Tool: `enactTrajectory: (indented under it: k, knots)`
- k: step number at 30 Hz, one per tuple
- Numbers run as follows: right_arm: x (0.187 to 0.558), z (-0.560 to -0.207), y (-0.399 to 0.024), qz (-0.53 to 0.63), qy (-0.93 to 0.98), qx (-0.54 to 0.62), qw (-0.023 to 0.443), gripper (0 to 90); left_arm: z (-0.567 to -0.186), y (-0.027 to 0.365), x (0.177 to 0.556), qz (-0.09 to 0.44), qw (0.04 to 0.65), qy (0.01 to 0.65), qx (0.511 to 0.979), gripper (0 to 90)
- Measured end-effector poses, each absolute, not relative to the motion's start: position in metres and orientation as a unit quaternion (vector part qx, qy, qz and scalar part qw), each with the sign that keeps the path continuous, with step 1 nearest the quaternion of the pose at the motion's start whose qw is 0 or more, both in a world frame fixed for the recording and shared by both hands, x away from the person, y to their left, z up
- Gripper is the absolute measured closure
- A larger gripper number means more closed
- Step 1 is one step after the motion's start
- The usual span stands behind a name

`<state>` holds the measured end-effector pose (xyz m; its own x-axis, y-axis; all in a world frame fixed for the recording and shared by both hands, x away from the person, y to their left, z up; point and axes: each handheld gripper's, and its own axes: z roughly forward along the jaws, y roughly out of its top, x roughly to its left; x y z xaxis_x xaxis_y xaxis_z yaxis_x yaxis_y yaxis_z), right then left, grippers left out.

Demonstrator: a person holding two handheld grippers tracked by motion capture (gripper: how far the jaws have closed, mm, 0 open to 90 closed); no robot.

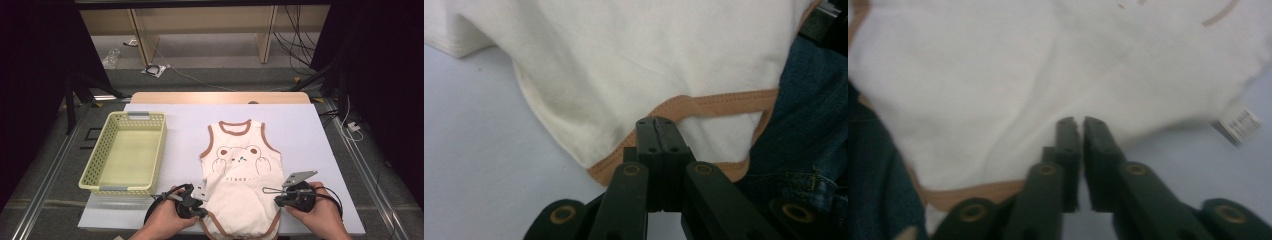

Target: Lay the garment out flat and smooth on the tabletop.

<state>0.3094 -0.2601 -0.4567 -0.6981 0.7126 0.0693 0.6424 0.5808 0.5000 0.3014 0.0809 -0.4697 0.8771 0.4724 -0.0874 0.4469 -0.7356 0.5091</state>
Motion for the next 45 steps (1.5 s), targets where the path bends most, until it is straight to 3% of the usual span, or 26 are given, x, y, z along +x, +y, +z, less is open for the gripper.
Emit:
enactTrajectory:
  k: [6, 9, 11, 15, 25, 31, 34, 42, 45]
  knots:
    - [0.311, -0.465, -0.267, 0.253, 0.861, 0.439, 0.046, 66.4, -0.469, 0.087, 0.307, 0.053, 0.267, 0.273, 0.923, 74.8]
    - [0.309, -0.466, -0.26, 0.254, 0.866, 0.429, 0.047, 70.5, -0.472, 0.083, 0.307, 0.049, 0.264, 0.269, 0.925, 72.6]
    - [0.308, -0.466, -0.257, 0.248, 0.872, 0.418, 0.052, 81.8, -0.471, 0.08, 0.305, 0.05, 0.257, 0.264, 0.928, 77.2]
    - [0.305, -0.464, -0.254, 0.245, 0.877, 0.41, 0.053, 90.0, -0.472, 0.079, 0.302, 0.05, 0.258, 0.268, 0.927, 87.5]
    - [0.301, -0.451, -0.268, 0.232, 0.877, 0.417, 0.055, 90.0, -0.468, 0.086, 0.295, 0.006, 0.267, 0.279, 0.922, 87.8]
    - [0.299, -0.453, -0.27, 0.195, 0.896, 0.4, 0.02, 90.0, -0.462, 0.094, 0.299, 0.016, 0.271, 0.289, 0.918, 78.7]
    - [0.3, -0.451, -0.274, 0.204, 0.89, 0.407, 0.01, 86.4, -0.461, 0.097, 0.303, 0.023, 0.275, 0.297, 0.914, 75.1]
    - [0.318, -0.455, -0.296, 0.259, 0.841, 0.469, 0.076, 68.0, -0.463, 0.094, 0.312, 0.048, 0.284, 0.297, 0.91, 70.3]
    - [0.326, -0.468, -0.296, 0.265, 0.835, 0.477, 0.069, 67.5, -0.467, 0.089, 0.315, 0.057, 0.281, 0.289, 0.913, 69.8]
